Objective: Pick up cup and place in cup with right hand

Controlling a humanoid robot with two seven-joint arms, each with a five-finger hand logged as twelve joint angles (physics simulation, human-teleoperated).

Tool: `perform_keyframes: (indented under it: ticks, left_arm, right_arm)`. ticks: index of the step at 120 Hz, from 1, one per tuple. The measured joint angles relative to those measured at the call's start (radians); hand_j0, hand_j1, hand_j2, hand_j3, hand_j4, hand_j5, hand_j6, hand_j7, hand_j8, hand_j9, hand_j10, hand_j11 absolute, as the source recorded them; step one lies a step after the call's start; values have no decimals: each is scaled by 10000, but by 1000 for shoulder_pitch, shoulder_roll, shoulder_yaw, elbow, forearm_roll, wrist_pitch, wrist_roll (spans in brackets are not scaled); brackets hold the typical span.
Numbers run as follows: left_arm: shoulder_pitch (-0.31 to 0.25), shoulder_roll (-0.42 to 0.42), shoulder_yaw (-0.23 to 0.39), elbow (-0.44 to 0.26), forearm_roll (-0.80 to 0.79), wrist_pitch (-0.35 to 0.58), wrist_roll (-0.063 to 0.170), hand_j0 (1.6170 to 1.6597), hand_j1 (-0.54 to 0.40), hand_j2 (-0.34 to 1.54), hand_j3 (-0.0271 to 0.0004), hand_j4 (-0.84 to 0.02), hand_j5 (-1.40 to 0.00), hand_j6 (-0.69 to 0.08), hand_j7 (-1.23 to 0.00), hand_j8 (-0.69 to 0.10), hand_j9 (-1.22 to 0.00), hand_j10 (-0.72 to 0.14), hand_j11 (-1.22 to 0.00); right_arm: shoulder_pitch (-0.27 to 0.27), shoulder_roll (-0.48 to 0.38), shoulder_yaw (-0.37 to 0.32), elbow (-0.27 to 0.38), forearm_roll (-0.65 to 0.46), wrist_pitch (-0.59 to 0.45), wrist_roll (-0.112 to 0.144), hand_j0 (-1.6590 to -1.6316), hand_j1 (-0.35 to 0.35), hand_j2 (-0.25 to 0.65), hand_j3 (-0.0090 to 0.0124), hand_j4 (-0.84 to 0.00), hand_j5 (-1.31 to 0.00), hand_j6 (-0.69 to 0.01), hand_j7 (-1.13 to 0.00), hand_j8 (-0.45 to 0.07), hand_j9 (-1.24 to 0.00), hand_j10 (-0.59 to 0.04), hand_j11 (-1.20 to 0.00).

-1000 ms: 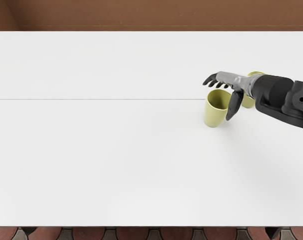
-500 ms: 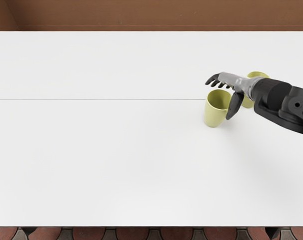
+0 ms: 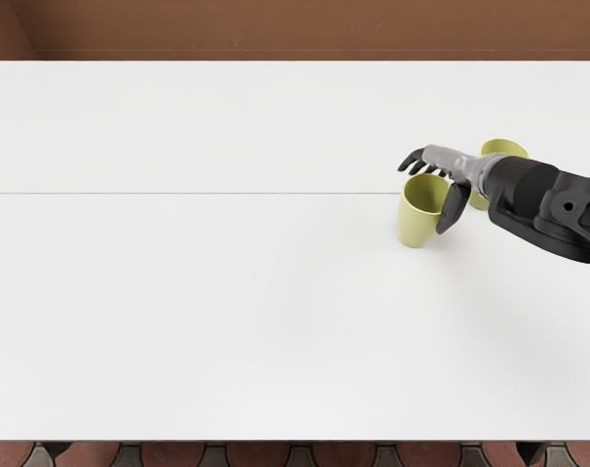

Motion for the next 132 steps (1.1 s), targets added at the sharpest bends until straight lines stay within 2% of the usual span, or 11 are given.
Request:
perform_keyframes:
  ticks: [22,35,49,60,85,118,132]
  left_arm:
    - [0,0,0,0,0,0,0,16581,3491,0,-1,-3,-1,-3,0,-3,0,-2,0]
    - [0,0,0,0,0,0,0,16581,3491,0,-1,-3,-1,-3,0,-3,0,-2,0]
    - [0,0,0,0,0,0,0,16581,3491,0,-1,-3,-1,-3,0,-3,0,-2,0]
    - [0,0,0,0,0,0,0,16581,3491,0,0,-3,0,-3,0,-3,0,-2,0]
    - [0,0,0,0,0,0,0,16581,3491,0,0,-3,0,-3,0,-3,0,-2,0]
    - [0,0,0,0,0,0,0,16581,3491,0,0,-3,0,-3,0,-3,0,-2,0]
    - [0,0,0,0,0,0,0,16581,3491,0,0,-3,0,-3,0,-3,0,-2,0]
  right_arm:
    - [-1,0,0,0,-1,2,0,-16579,992,123,0,-3117,-4190,-3199,-4088,-3128,-4180,-3118,-4179]
    - [-1,0,0,-1,-1,3,0,-16572,830,-327,1,-3303,-4451,-3394,-4339,-3320,-4434,-3314,-4427]
    - [1,3,1,1,1,6,0,-16572,797,-72,-6,-3576,-4669,-3608,-4625,-3591,-4655,-3585,-4649]
    - [4,8,3,1,5,9,-1,-16570,877,14,1,-3823,-5003,-3417,-4962,-3820,-4991,-3828,-4986]
    - [12,7,15,2,16,22,-7,-16561,1118,210,0,-4264,-5907,-2980,-5787,-3239,-5896,-4351,-5903]
    - [54,-33,36,7,128,79,-9,-16549,1147,257,-3,-4046,-6316,-2865,-6180,-3066,-6262,-4655,-6265]
    - [70,-63,68,8,174,116,-10,-16546,1157,223,-4,-3980,-6377,-2806,-6222,-3017,-6305,-4675,-6310]
